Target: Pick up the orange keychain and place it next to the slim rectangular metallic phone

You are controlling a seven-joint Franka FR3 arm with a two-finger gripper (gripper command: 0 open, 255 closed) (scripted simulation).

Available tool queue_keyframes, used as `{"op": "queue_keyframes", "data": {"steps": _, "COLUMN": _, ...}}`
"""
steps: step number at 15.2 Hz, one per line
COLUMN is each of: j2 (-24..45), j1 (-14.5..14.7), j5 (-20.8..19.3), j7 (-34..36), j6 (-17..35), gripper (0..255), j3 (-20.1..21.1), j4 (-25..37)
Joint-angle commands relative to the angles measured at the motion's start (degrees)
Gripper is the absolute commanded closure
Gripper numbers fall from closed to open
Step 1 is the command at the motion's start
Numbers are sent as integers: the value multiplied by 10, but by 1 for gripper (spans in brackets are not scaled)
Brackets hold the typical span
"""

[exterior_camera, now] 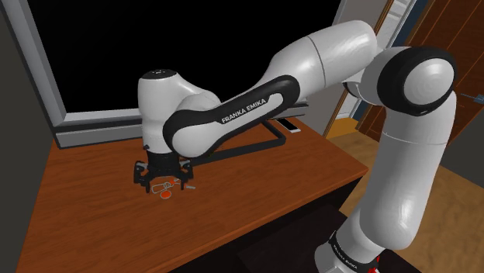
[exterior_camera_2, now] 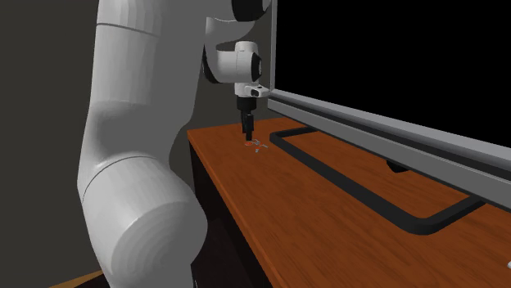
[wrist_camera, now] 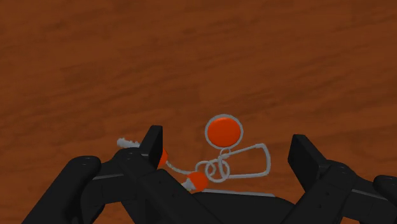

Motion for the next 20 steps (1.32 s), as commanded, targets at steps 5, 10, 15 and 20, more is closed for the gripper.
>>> {"op": "queue_keyframes", "data": {"steps": 5, "j2": 27, "j1": 9, "j5": -22, "j7": 15, "j6": 33, "gripper": 0, "j3": -10, "j4": -12}}
{"op": "queue_keyframes", "data": {"steps": 10, "j2": 27, "j1": 9, "j5": -22, "j7": 15, "j6": 33, "gripper": 0, "j3": -10, "j4": -12}}
{"op": "queue_keyframes", "data": {"steps": 15, "j2": 27, "j1": 9, "j5": -22, "j7": 15, "j6": 33, "gripper": 255, "j3": -10, "j4": -12}}
{"op": "queue_keyframes", "data": {"steps": 20, "j2": 25, "j1": 8, "j5": -21, "j7": 14, "j6": 31, "gripper": 255, "j3": -9, "j4": -12}}
